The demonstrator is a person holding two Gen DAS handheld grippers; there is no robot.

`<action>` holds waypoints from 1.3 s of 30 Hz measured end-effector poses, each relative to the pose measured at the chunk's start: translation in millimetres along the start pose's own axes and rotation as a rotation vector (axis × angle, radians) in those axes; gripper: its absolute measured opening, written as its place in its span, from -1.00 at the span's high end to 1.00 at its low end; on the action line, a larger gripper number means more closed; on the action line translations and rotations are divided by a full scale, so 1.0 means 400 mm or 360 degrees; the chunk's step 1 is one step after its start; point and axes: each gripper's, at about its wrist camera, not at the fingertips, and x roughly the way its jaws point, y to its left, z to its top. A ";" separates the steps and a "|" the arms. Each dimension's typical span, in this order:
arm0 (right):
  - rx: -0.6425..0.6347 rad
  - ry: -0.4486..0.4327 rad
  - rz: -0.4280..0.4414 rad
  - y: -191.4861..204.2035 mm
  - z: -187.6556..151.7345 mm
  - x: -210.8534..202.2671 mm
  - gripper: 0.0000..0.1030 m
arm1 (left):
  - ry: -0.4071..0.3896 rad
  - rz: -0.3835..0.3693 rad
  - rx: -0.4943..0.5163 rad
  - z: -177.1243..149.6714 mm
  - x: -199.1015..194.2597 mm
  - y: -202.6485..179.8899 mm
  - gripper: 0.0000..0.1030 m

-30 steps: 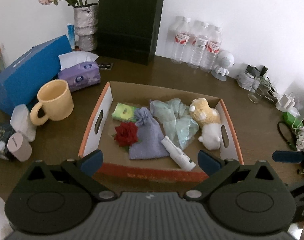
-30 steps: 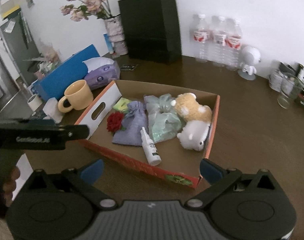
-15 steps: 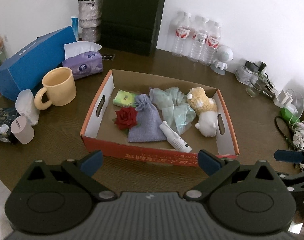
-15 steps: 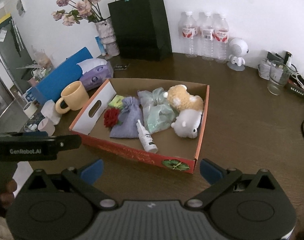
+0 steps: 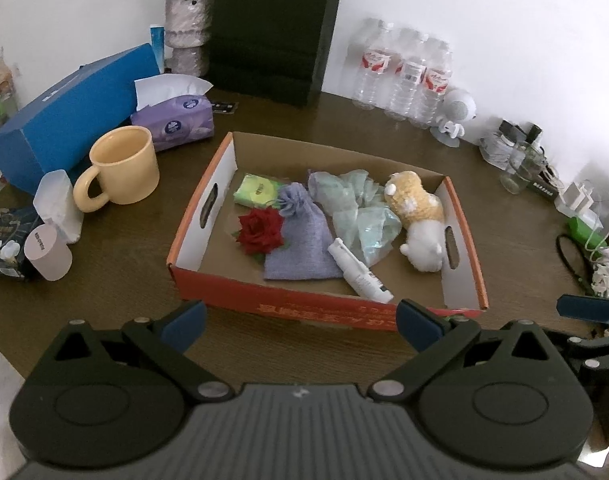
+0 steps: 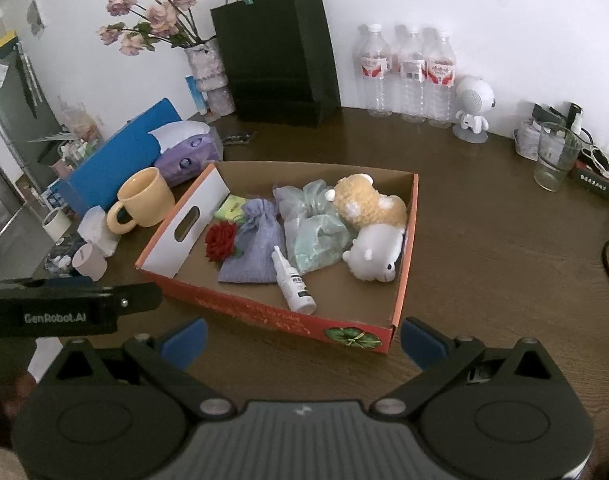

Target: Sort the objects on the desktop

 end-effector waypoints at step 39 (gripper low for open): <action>0.0422 0.0151 -0.0142 0.092 -0.007 0.063 -1.00 | 0.0065 0.0059 0.0076 0.003 0.047 0.035 -1.00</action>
